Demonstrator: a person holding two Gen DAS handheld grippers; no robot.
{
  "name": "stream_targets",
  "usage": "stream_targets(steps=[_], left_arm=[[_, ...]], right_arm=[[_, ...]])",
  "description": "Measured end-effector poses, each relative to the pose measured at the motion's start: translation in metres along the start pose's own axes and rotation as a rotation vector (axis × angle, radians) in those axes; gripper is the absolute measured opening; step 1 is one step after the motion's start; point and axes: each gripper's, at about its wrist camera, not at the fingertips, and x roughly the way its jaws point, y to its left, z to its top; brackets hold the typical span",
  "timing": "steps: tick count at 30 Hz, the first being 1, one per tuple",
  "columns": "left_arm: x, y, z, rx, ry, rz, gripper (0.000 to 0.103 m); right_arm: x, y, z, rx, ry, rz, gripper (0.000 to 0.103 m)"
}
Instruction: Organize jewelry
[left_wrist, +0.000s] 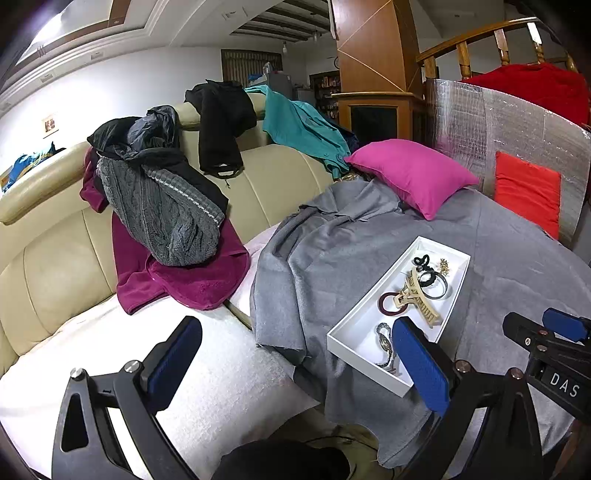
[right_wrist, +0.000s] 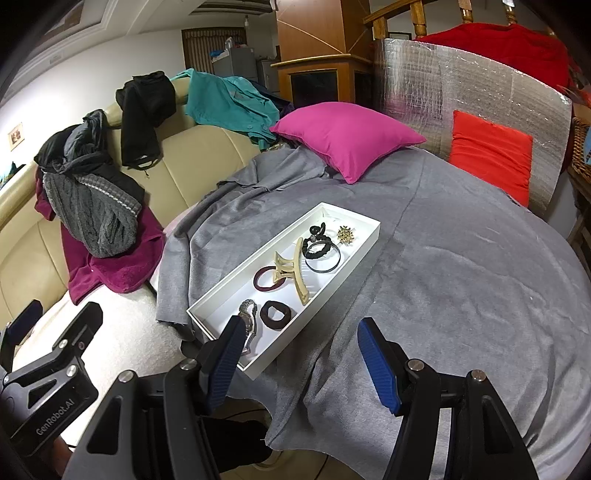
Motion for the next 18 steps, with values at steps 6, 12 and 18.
stream_targets(steps=[6, 12, 18], left_arm=[[0.0004, 0.0012, 0.0005, -0.005, 0.003, -0.002, 0.102], [-0.0007, 0.0012, 0.0008, -0.007, 0.002, -0.003, 0.102], [-0.0028, 0.0014, 0.0016, -0.015, 0.005, -0.004, 0.102]], right_arm=[[0.0003, -0.0002, 0.0002, 0.006, 0.000, 0.004, 0.067], [0.0001, 0.0001, 0.0002, 0.009, -0.002, 0.006, 0.067], [-0.0021, -0.0002, -0.0009, 0.012, -0.009, 0.008, 0.067]])
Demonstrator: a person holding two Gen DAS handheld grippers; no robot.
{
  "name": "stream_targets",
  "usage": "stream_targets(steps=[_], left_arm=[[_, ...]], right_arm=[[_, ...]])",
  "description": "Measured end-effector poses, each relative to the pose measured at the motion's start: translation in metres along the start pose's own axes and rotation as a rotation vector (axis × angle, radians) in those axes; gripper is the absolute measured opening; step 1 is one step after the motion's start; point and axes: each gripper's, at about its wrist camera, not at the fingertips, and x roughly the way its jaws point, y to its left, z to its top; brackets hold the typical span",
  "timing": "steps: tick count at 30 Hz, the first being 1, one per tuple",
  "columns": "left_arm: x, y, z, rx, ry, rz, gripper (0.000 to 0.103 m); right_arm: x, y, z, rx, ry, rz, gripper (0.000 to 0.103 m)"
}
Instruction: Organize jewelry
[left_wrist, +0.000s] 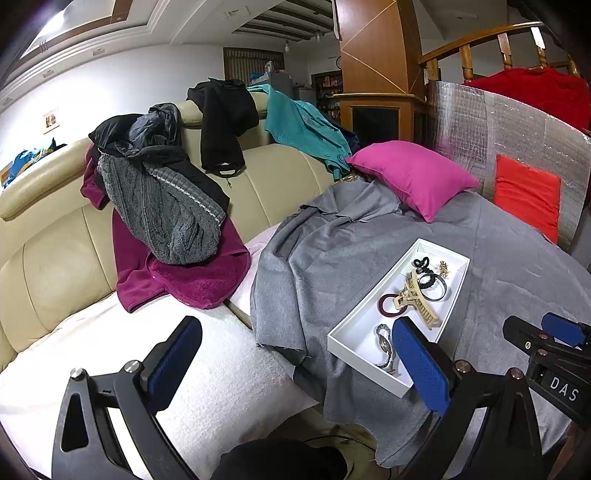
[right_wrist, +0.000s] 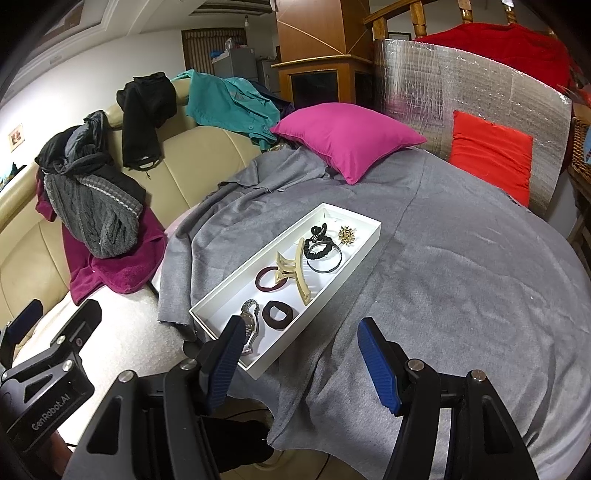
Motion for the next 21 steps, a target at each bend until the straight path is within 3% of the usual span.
stream_targets(steps=[21], left_arm=[[0.0013, 0.0059, -0.0029, -0.013, 0.012, -0.008, 0.102]], right_arm=[[-0.0041, 0.0036, -0.0020, 0.011, 0.005, 0.017, 0.067]])
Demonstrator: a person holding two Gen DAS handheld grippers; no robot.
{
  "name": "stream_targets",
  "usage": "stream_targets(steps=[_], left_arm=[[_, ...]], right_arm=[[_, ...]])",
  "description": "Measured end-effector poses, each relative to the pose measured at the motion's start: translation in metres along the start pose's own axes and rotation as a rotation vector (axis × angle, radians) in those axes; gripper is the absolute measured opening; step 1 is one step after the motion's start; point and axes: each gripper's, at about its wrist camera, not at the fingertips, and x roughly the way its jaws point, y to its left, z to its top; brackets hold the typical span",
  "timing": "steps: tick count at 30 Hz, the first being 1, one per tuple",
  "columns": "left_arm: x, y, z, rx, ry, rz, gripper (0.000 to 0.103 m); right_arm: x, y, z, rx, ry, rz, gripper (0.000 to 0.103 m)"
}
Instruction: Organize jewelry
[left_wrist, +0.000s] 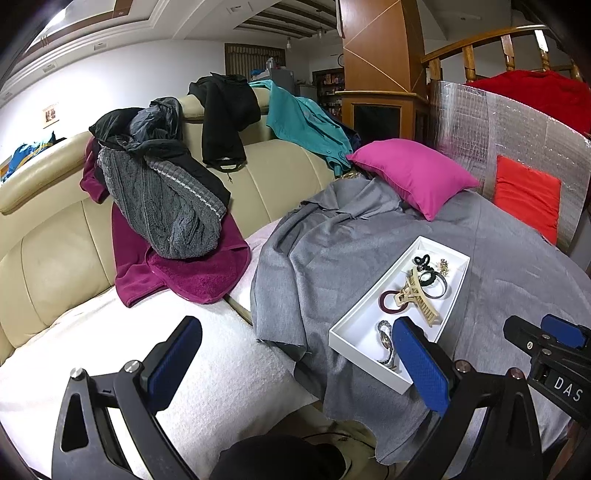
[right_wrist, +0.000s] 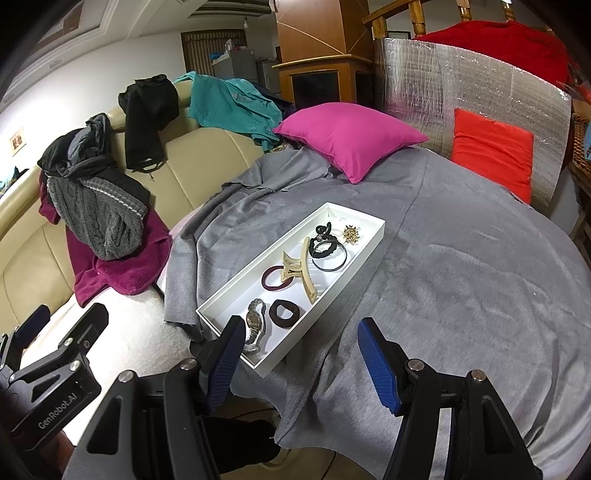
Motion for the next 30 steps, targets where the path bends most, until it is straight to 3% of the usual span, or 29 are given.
stream_targets(steps=[30], left_arm=[[-0.0029, 0.0080, -0.0012, -0.010, -0.005, 0.008, 0.102]], right_arm=[[-0.0054, 0.0047, -0.0027, 0.007, -0.004, 0.013, 0.067]])
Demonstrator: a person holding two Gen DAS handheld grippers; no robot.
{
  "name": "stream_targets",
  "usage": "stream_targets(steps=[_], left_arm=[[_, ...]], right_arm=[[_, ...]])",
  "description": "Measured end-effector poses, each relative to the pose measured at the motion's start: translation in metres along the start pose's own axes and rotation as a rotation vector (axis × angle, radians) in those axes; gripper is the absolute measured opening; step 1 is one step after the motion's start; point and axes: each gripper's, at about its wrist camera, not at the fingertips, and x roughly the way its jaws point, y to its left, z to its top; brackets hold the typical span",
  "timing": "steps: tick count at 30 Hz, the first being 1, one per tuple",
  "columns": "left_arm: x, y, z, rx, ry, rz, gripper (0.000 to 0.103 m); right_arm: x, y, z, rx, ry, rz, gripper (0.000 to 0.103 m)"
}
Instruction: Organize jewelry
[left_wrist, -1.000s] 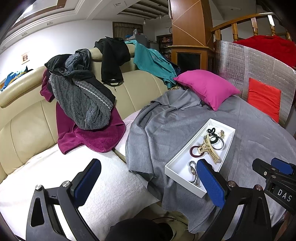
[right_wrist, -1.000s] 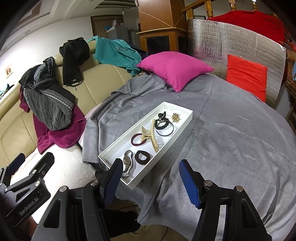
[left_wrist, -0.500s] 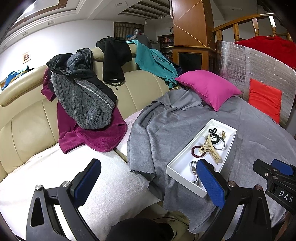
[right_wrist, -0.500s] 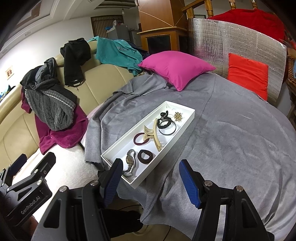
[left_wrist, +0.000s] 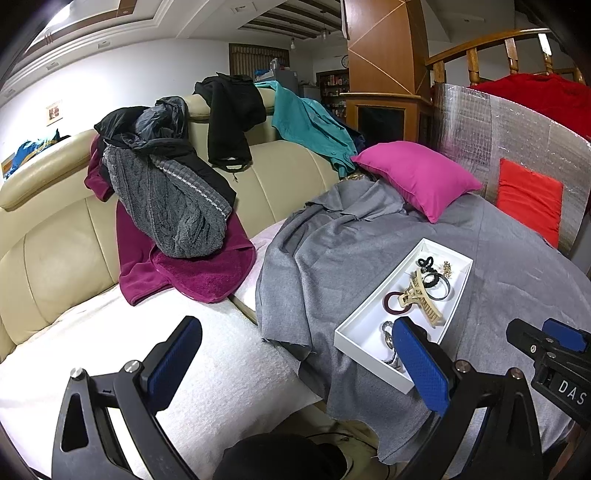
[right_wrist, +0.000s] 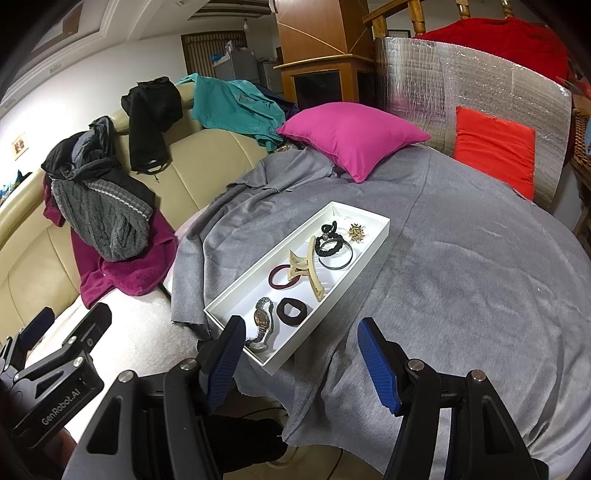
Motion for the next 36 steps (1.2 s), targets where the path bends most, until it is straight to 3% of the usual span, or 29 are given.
stream_targets(steps=[36], left_arm=[[-0.0033, 0.0037, 0.0003, -0.007, -0.002, 0.001, 0.102]], right_arm=[[-0.0058, 0.0043, 0.0015, -0.002, -0.006, 0.002, 0.067]])
